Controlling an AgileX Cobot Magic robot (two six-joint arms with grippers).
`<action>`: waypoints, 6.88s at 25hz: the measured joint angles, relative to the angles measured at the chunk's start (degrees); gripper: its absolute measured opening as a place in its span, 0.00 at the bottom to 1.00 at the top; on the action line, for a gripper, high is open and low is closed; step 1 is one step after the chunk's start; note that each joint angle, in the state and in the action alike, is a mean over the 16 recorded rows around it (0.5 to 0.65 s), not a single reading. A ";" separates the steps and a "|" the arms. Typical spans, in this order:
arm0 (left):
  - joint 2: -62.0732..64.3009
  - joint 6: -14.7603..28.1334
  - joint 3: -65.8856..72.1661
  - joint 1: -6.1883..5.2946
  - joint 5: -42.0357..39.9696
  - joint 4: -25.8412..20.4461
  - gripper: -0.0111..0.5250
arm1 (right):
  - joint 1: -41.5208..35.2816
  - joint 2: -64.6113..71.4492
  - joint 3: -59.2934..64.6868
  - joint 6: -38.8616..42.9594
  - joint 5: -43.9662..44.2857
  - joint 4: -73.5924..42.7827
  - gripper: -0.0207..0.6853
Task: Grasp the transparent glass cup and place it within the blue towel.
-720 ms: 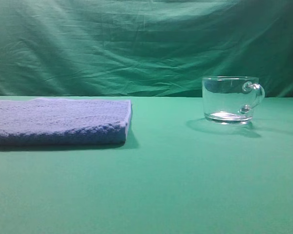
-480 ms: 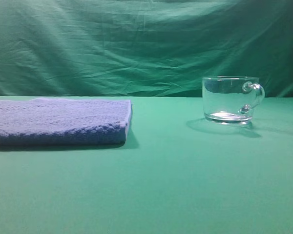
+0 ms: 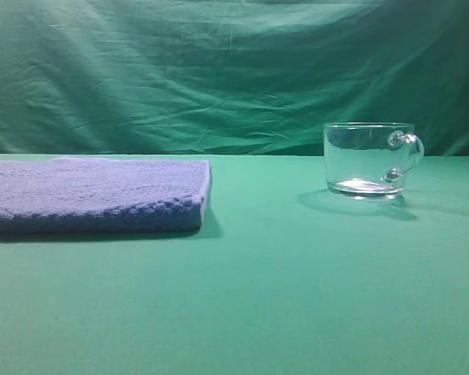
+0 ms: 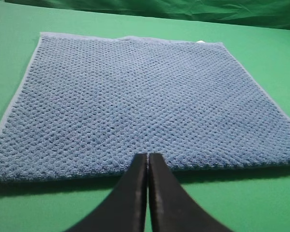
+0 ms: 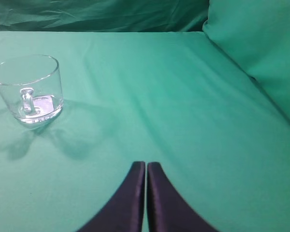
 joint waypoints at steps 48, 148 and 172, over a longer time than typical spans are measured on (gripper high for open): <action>0.00 0.00 0.00 0.00 0.00 0.00 0.02 | 11.56 64.13 -47.32 -9.69 15.62 8.80 0.20; 0.00 0.00 0.00 0.00 0.00 0.00 0.02 | 33.86 100.27 -107.54 -9.28 34.86 7.20 0.03; 0.00 0.00 0.00 0.00 0.00 0.00 0.02 | 33.50 46.50 -44.13 -8.88 9.55 14.45 0.03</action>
